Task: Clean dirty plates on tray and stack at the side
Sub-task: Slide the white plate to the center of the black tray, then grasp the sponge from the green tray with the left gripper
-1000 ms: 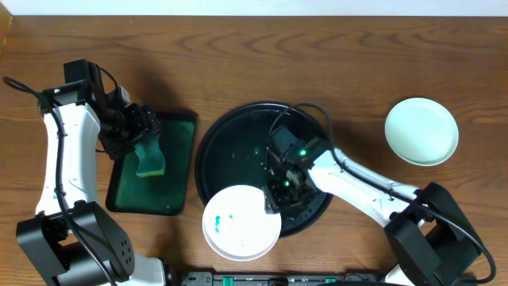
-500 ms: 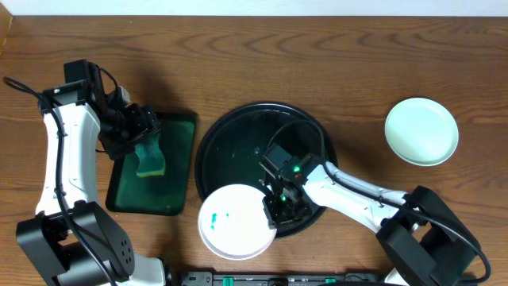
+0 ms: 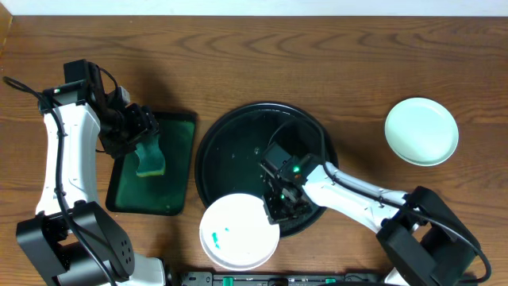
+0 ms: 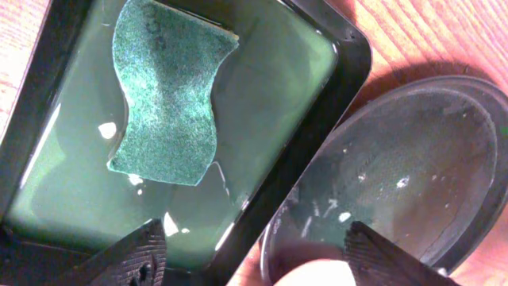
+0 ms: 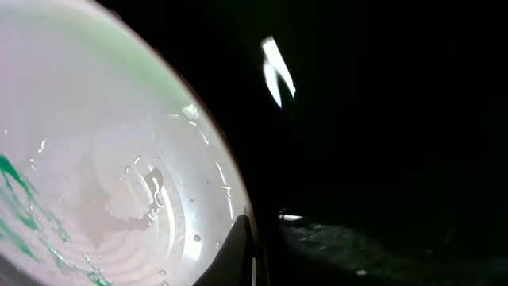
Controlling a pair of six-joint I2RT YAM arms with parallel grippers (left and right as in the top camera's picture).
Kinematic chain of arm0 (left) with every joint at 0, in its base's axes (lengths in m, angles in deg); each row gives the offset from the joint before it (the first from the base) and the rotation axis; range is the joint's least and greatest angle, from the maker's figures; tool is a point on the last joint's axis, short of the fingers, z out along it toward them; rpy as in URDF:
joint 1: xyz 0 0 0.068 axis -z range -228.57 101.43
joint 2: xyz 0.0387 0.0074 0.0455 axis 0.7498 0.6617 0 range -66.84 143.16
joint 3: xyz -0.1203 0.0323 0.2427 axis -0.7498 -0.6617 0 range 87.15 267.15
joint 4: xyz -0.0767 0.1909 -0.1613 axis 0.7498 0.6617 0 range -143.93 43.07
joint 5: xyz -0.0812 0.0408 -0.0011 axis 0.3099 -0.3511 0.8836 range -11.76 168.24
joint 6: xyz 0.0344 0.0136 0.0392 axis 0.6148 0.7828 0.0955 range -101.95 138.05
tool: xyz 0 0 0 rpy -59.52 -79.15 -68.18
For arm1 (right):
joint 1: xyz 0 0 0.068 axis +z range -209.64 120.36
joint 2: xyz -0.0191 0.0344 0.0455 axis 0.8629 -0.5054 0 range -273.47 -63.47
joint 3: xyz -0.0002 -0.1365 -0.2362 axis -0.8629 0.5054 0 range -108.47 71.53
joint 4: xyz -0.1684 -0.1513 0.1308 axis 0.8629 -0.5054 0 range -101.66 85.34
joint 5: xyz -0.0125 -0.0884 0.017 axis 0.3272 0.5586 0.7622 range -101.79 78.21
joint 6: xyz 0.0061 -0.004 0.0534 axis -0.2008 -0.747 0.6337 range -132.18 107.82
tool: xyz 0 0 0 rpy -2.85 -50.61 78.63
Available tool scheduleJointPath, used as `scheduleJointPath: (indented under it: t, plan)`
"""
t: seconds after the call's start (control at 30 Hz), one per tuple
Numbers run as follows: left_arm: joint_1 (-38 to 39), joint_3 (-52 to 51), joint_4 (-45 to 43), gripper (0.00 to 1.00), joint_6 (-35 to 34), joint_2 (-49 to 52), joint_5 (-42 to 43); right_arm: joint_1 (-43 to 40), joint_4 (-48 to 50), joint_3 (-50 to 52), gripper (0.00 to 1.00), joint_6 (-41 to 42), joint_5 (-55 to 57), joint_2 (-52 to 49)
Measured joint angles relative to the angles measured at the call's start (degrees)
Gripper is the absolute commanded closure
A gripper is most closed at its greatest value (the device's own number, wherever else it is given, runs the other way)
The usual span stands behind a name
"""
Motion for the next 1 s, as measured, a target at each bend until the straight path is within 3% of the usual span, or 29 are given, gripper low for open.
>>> scheduleJointPath:
  t: [0.5, 0.63, 1.0]
  plan:
    - [0.0, 0.0, -0.2, 0.34, 0.2, 0.0, -2.2, -17.3, -2.5, -5.9, 0.99, -1.2, 14.5, 0.0]
    - [0.0, -0.1, -0.3, 0.52, 0.0, 0.7, -5.2, -20.2, -3.1, -5.9, 0.99, -3.3, 15.6, 0.0]
    - [0.0, -0.8, -1.2, 0.51, -0.7, 14.7, -9.9, -21.7, -4.7, -6.0, 0.99, -7.4, 15.6, 0.0]
